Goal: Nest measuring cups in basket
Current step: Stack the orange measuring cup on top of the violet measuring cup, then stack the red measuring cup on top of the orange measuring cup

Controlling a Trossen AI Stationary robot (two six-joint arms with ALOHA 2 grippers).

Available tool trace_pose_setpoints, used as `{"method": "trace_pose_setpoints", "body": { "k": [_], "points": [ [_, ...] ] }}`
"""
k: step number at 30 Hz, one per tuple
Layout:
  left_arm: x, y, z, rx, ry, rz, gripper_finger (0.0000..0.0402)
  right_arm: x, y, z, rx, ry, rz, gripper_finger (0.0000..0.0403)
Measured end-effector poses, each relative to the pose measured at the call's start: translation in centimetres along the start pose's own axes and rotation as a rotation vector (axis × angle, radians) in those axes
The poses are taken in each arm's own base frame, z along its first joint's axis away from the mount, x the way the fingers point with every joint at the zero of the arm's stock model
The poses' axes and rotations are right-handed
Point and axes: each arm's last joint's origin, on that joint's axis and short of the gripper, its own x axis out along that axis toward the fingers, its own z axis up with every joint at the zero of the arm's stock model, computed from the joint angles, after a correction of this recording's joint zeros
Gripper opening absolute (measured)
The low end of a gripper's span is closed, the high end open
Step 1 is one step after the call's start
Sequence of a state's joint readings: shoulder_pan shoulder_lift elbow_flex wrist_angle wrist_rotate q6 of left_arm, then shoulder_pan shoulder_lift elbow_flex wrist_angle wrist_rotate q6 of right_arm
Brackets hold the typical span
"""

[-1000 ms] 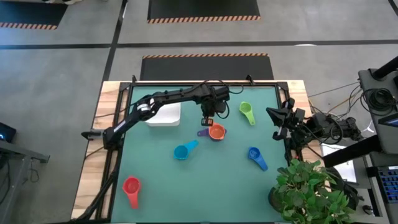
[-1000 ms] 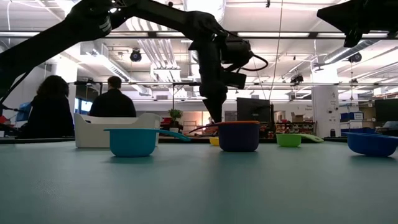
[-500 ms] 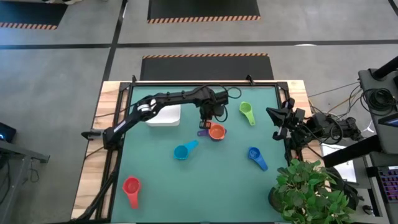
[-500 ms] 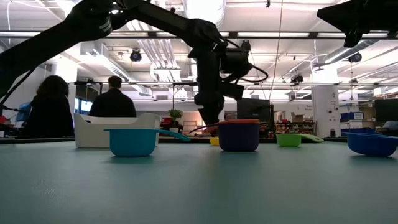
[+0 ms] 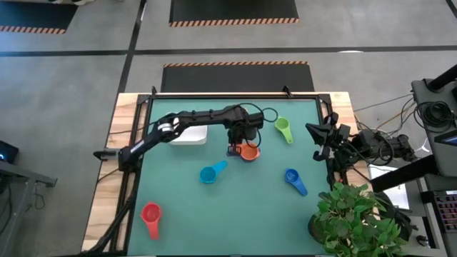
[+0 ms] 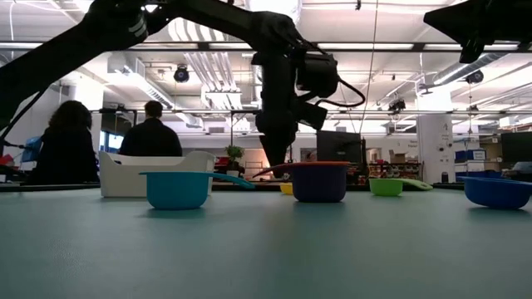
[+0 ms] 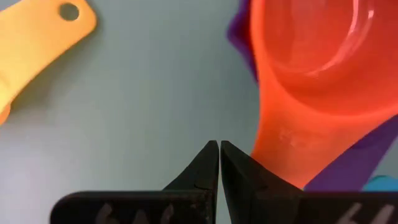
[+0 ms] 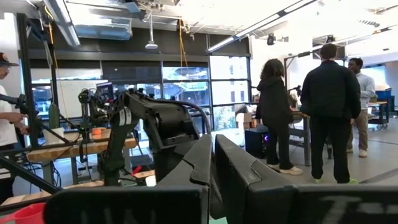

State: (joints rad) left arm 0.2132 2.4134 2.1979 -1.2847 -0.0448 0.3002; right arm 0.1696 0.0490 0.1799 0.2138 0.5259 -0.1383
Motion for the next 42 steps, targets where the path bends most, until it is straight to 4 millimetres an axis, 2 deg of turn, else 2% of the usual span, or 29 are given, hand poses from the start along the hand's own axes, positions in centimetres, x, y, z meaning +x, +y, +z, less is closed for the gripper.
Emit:
{"method": "trace_pose_setpoints", "body": {
  "k": [18,27,30,34,38,42],
  "points": [
    [-0.5,-2.5,0.2,-0.05,0.032,-0.009,0.0,0.0,0.0,0.0,0.008,0.0,0.0,0.0009],
    [-0.9,-2.5,0.0,-0.051,0.054,0.041,0.0,0.0,0.0,0.0,0.007,0.0,0.0,0.0009],
    [-2.3,-2.5,-0.3,-0.053,0.031,0.054,0.0,0.0,0.0,0.0,-0.003,0.0,0.0,0.0009],
    [-6.4,-3.5,-0.8,-0.042,-0.087,0.079,0.0,0.0,0.0,0.0,-0.005,0.0,0.001,0.0009],
    [-10.0,-6.4,-1.6,-0.004,-0.233,0.101,0.0,0.0,0.0,0.0,-0.005,0.004,0.002,0.0009],
    [-12.2,-10.2,-4.0,0.051,-0.362,0.101,0.0,0.0,0.0,-0.2,-0.001,0.016,0.004,0.0009]
  ]
}}
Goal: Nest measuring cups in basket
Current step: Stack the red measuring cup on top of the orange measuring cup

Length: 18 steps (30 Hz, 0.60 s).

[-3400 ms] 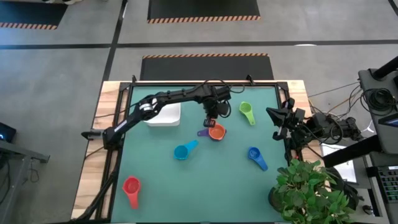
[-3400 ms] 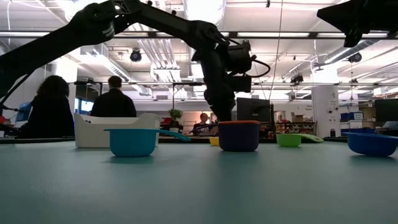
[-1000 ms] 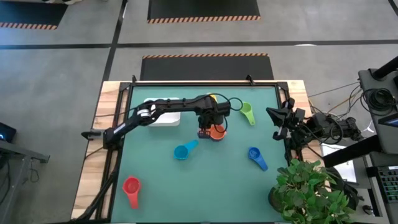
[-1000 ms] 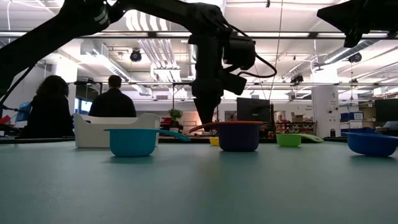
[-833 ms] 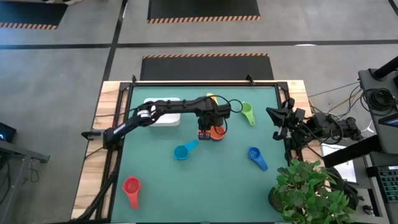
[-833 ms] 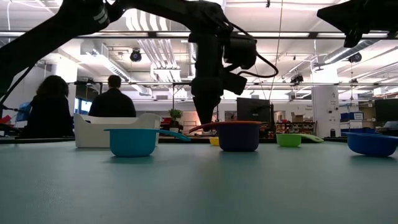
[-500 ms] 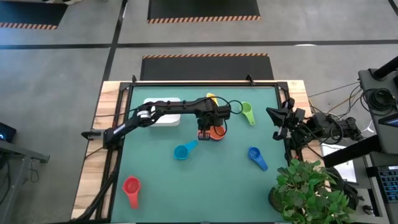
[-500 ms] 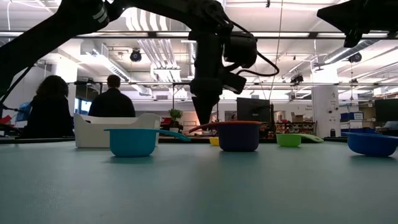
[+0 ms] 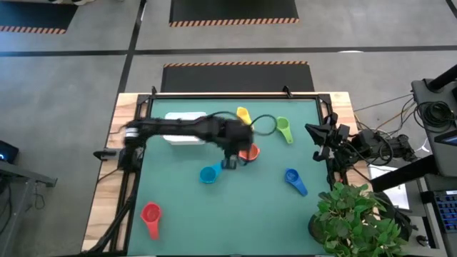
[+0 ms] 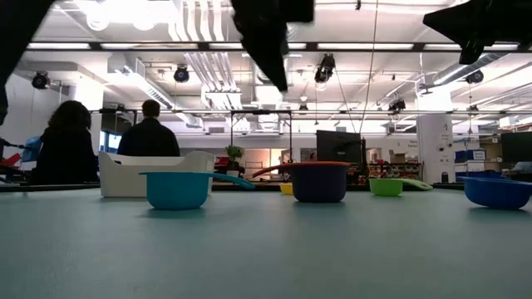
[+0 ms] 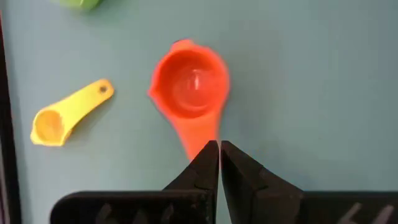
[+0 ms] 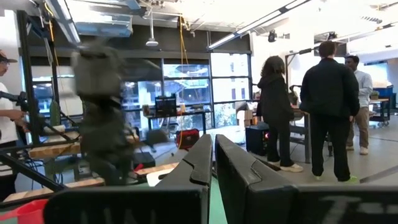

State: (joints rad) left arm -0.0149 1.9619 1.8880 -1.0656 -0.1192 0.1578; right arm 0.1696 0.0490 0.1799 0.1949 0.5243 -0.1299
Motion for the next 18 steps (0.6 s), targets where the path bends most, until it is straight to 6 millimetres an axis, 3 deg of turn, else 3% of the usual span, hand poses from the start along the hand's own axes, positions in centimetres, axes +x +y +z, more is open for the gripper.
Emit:
{"method": "trace_pose_setpoints", "body": {
  "k": [4,10,18],
  "points": [
    [-2.5,-3.0,-2.2,-0.04,-0.122,-0.022,0.0,0.0,0.0,0.0,-0.002,0.003,0.0,0.0009],
    [-4.8,-5.9,-6.2,-0.12,-0.152,-0.07,0.0,0.0,0.0,0.0,-0.004,0.003,0.0,0.0009],
    [-5.3,-9.1,-10.1,-0.251,-0.038,-0.226,0.0,0.0,0.0,0.0,-0.026,0.002,-0.002,0.0009]
  ]
}}
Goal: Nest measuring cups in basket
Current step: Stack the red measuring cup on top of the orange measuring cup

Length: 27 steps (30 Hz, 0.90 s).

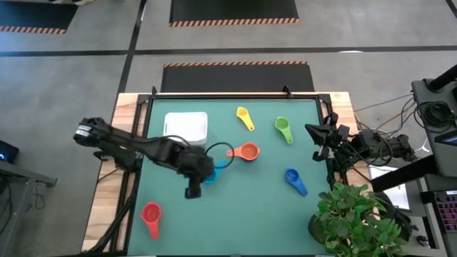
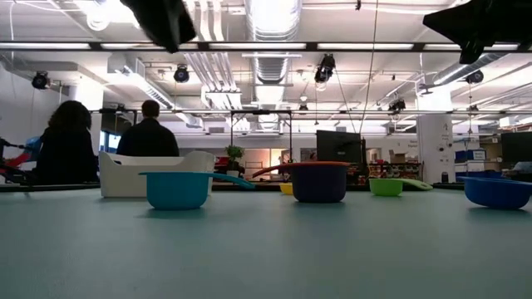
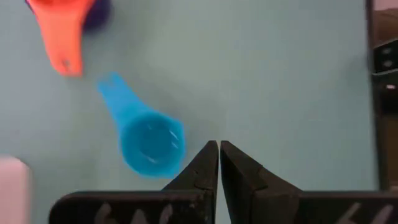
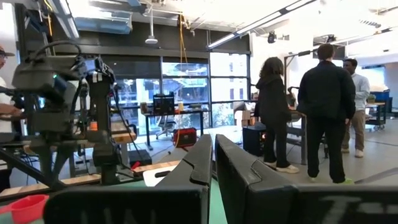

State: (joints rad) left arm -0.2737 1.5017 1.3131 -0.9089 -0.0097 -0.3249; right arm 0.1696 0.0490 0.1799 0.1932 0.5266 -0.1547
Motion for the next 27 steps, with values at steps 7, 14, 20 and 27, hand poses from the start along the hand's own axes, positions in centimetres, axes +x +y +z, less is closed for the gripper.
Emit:
{"method": "trace_pose_setpoints", "body": {
  "k": [7,14,20,27],
  "points": [
    [1.8,-2.1,-3.0,-0.185,0.199,-0.1,0.0,0.0,0.0,0.1,-0.016,-0.005,-0.001,0.0009],
    [3.1,-3.8,-7.7,-0.473,0.557,-0.108,0.0,0.0,0.0,0.1,-0.011,-0.006,-0.001,0.0009],
    [3.8,-5.1,-10.5,-0.677,0.68,-0.003,0.0011,0.0,0.0,0.1,-0.011,-0.006,-0.001,0.0009],
    [2.4,-8.8,-12.2,-0.757,0.577,0.105,0.006,0.0,0.0,0.1,-0.023,-0.006,-0.001,0.0009]
  ]
}}
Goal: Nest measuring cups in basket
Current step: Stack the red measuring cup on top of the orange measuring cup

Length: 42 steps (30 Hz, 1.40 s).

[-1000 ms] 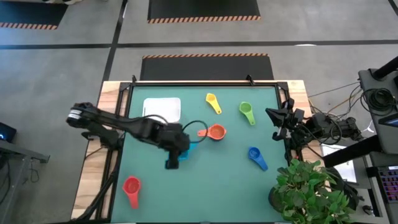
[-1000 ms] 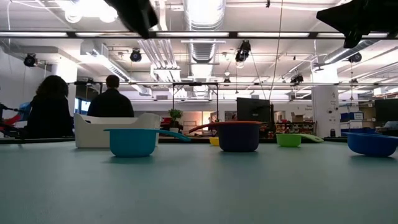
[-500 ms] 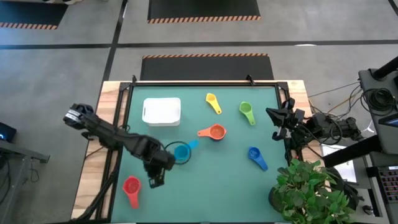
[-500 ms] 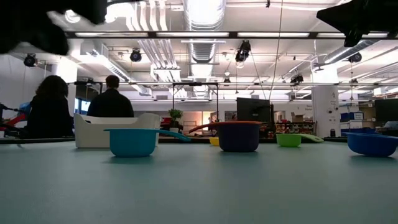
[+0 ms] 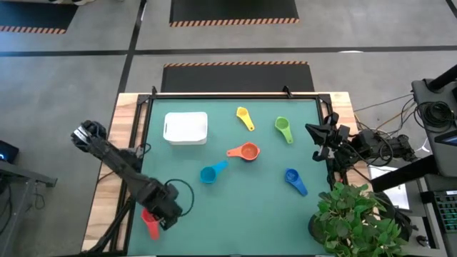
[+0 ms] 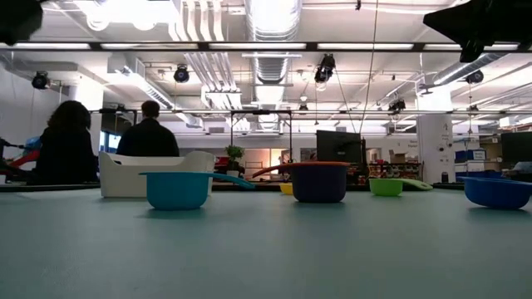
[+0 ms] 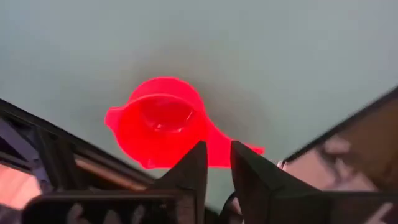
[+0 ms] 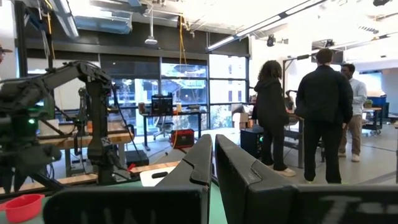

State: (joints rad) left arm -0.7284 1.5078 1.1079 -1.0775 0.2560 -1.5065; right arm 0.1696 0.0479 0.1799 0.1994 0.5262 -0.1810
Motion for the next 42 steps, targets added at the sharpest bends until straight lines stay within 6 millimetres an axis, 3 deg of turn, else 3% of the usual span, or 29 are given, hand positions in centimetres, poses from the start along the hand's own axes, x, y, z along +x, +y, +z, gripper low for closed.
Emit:
{"method": "trace_pose_setpoints", "body": {
  "k": [7,14,29,42],
  "points": [
    [0.4,-0.3,-2.0,-0.289,-0.135,0.004,0.013,0.0,-0.1,0.3,0.007,-0.029,-0.005,0.0009],
    [1.6,-0.5,-2.9,-0.331,-0.188,0.034,0.0163,0.0,-0.1,0.4,-0.03,-0.04,-0.008,0.0009],
    [5.0,-1.2,-2.3,-0.321,-0.254,0.185,0.012,0.0,-0.1,0.6,-0.071,-0.057,-0.014,0.0009],
    [5.8,-1.0,-2.2,-0.323,-0.26,0.208,0.0075,0.0,-0.1,0.6,-0.073,-0.058,-0.014,0.0009]
  ]
}}
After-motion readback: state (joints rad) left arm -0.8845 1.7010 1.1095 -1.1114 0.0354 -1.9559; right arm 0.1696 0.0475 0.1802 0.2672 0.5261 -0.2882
